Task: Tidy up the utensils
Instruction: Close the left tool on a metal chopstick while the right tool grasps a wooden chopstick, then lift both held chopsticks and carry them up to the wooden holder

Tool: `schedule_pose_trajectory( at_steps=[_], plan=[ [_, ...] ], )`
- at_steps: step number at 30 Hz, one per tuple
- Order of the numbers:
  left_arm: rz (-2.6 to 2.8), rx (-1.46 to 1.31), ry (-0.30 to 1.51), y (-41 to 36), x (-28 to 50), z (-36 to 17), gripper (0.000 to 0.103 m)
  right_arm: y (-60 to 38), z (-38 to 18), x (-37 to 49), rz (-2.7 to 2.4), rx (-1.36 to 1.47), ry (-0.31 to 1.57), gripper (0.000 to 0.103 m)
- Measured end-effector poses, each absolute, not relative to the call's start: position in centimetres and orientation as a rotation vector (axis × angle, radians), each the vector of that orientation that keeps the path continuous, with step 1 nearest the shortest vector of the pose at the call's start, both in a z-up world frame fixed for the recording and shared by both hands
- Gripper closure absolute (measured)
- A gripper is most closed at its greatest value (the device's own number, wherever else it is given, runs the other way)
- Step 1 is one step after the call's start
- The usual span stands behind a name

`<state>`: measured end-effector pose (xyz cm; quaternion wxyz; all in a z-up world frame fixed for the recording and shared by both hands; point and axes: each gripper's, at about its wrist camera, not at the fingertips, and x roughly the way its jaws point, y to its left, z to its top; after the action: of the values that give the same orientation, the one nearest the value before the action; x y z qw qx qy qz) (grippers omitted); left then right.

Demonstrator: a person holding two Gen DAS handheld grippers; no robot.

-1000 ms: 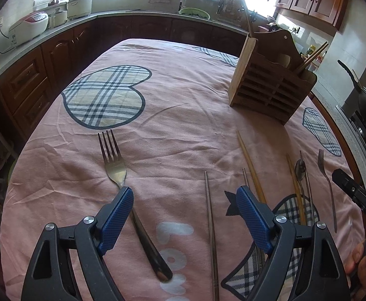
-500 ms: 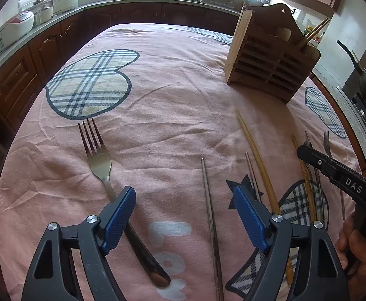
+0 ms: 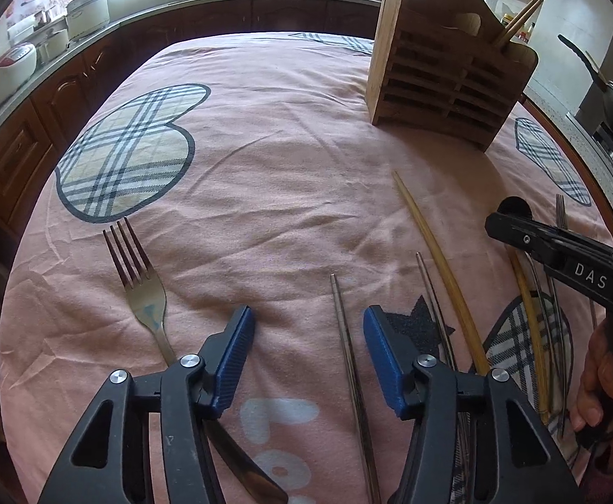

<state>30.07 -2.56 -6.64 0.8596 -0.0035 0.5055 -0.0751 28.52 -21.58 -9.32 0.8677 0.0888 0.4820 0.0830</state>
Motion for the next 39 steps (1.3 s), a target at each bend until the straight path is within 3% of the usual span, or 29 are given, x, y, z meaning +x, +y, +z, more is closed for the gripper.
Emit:
schedule_pose_trajectory(
  at_steps=[9, 11, 13, 16, 26, 39],
  plan=[
    [-0.154, 0.06, 1.042, -3.8, 29.9, -6.8, 0.053, -21.3, -9.2, 28.4, 0.167, 0.14, 1.018, 0.08],
    [-0.155, 0.081, 1.037, -4.1, 29.9, -6.9, 0.062, -20.9, -9.4, 29.0, 0.168, 0.131, 1.027, 0.081],
    [-0.162, 0.095, 1.031, -4.3, 29.9, -6.8, 0.081, -20.6, -9.6, 29.4, 0.161, 0.115, 1.024, 0.082],
    [-0.183, 0.083, 1.036, -4.3, 30.0, -6.8, 0.097, -20.6, -9.7, 29.7, 0.144, 0.094, 1.026, 0.095],
    [-0.245, -0.091, 1.008, -0.9, 28.7, -3.6, 0.099, -22.0, -5.6, 27.2, 0.201, 0.222, 0.928, 0.098],
    [-0.299, -0.134, 0.809, 1.1, 22.0, 5.0, 0.1, -23.0, 2.8, 22.0, 0.213, 0.277, 0.713, 0.099]
  ],
)
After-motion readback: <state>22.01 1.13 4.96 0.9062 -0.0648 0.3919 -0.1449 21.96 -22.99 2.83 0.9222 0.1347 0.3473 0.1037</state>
